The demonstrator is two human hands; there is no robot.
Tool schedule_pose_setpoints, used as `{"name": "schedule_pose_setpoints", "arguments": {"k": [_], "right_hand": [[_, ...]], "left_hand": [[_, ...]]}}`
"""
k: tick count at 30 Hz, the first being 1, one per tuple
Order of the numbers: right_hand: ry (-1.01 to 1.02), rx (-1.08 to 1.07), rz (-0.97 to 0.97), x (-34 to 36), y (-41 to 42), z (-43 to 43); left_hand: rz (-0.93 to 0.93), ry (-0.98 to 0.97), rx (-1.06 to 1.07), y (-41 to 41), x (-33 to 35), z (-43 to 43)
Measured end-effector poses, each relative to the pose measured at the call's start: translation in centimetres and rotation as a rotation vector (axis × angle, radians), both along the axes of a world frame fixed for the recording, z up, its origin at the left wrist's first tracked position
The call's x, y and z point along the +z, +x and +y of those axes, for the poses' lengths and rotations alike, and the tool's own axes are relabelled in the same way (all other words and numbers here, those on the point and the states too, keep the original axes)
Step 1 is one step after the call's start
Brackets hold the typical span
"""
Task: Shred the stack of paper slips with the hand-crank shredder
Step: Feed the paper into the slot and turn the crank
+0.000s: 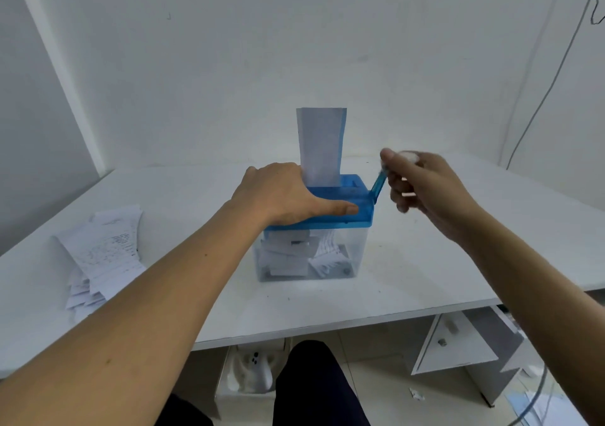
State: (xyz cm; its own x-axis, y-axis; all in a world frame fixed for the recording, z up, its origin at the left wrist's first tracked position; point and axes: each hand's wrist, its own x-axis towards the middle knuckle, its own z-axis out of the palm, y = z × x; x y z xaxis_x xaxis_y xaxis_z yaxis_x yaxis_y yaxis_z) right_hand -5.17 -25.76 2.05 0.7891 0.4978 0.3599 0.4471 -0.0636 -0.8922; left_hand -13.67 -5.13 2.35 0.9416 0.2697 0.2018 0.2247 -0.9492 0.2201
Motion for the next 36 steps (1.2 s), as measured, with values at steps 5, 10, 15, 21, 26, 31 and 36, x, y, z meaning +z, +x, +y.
{"name": "schedule_pose_setpoints", "arguments": {"k": [5,10,15,21,26,31,36], "right_hand": [[0.168,-0.167,0.042,-0.4,3.3,3.8],[0.123,-0.229,0.090,-2.4,5.2,5.9],[0.130,-0.251,0.138,-3.1,5.5,6.3],[-0.180,-0.203,0.275,-8.7,4.3,4.8],[-0.180,-0.256,0.241,-9.8,0.7,3.4],[-0.264,-0.228,0.252,-8.4,-1.2,1.5],[-0.345,-0.129,0.082,-5.8,-2.8,-0.6]], "left_hand": [[-0.003,-0.002,0.013,0.1,0.0,0.1],[0.012,-0.024,0.007,0.4,0.1,0.1],[0.081,-0.163,-0.083,0.5,0.6,1.1],[0.025,-0.133,-0.064,0.3,0.3,1.2],[-0.002,-0.117,-0.033,0.4,-0.1,1.2],[0.012,-0.117,-0.030,0.5,0.0,1.2],[0.023,-0.132,-0.023,0.4,0.1,1.2]]}}
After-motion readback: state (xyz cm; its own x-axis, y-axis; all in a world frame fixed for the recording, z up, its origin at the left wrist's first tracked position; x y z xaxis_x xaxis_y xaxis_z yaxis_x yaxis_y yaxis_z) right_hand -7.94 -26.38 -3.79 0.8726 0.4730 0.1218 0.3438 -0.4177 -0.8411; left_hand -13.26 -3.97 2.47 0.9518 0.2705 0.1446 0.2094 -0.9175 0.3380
